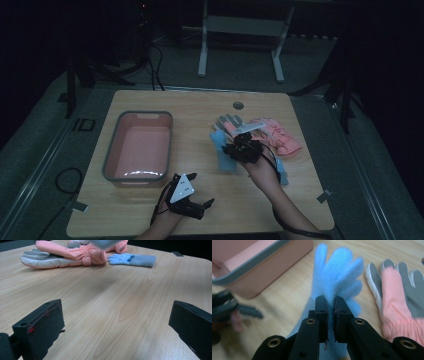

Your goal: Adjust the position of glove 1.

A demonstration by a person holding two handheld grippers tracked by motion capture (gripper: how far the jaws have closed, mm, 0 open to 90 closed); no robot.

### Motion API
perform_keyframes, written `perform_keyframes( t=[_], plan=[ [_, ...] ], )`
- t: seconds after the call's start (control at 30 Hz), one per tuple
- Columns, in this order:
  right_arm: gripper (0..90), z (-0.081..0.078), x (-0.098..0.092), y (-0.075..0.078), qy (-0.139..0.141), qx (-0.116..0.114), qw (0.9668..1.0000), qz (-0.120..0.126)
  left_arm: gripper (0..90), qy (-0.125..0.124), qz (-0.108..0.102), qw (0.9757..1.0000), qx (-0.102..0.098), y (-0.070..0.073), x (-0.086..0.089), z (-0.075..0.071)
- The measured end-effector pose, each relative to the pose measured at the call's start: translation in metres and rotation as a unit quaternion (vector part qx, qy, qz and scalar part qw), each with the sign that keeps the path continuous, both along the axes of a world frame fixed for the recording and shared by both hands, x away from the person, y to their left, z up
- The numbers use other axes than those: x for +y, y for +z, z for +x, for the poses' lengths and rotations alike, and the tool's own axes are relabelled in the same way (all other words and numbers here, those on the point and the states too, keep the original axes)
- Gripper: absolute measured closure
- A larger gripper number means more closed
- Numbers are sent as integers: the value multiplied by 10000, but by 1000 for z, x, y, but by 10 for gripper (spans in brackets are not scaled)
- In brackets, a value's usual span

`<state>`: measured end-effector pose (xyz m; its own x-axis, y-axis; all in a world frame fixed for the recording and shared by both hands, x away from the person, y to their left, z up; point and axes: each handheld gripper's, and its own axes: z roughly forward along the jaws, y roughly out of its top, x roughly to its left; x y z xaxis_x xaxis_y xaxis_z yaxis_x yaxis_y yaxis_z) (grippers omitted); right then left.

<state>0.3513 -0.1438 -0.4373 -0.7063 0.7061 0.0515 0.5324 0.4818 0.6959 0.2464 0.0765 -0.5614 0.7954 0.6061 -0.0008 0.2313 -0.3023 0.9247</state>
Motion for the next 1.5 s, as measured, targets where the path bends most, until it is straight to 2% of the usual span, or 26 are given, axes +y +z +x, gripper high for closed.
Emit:
perform_keyframes(
  t=[0.1,0.13,0.2,0.27,0.37,0.43,0.47,0.53,0.6,0.7,0.77,0.83,1.03,1.13,1.23,1.37,1.47,1.5],
  plan=[
    [834,-19,-14,-1,-94,-35,9999,55,0,6,-2,10000,0,0,0,0],
    [834,-19,-14,-1,-94,-35,9999,55,0,6,-2,10000,0,0,0,0],
    [833,-33,-24,-5,-153,5,9998,110,0,10,6,10000,-5,0,0,0],
    [832,-44,-31,-12,-205,82,9995,220,0,10,10,10000,-9,0,0,0],
    [827,-54,-35,-33,-152,123,9997,175,0,3,16,10000,-24,0,0,0],
    [826,-55,-36,-49,-175,340,9992,84,0,11,16,10000,-11,0,0,0],
    [826,-56,-36,-56,-183,357,9992,-29,0,12,11,10000,-7,0,0,0],
    [820,-56,-37,-67,-229,467,9986,-65,0,14,-3,10000,7,0,0,0],
    [801,-57,-37,-78,-265,449,9983,-263,0,16,-24,10000,20,0,0,0],
    [696,-54,-37,-90,-277,546,9975,-354,0,12,-32,10000,21,0,0,0],
    [623,-53,-37,-96,-251,585,9967,-498,0,9,-24,10000,14,0,0,0],
    [608,-53,-37,-100,-208,578,9969,-501,0,9,-25,10000,15,0,0,0],
    [563,-56,-35,-101,-272,400,9971,-592,0,6,-14,10000,20,0,0,0],
    [567,-57,-40,-92,-220,327,9981,-473,0,1,-13,10000,19,0,0,0],
    [577,-54,-54,-74,-202,40,9991,-363,0,-3,-17,10000,26,0,0,0],
    [587,-45,-85,-53,-267,-252,9992,-146,0,-7,-14,10000,21,0,0,0],
    [598,-39,-105,-45,-222,-389,9990,-27,0,-8,-13,10000,29,0,0,0],
    [603,-36,-112,-43,-223,-433,9988,-63,0,-9,-15,10000,34,0,0,1]
  ],
)
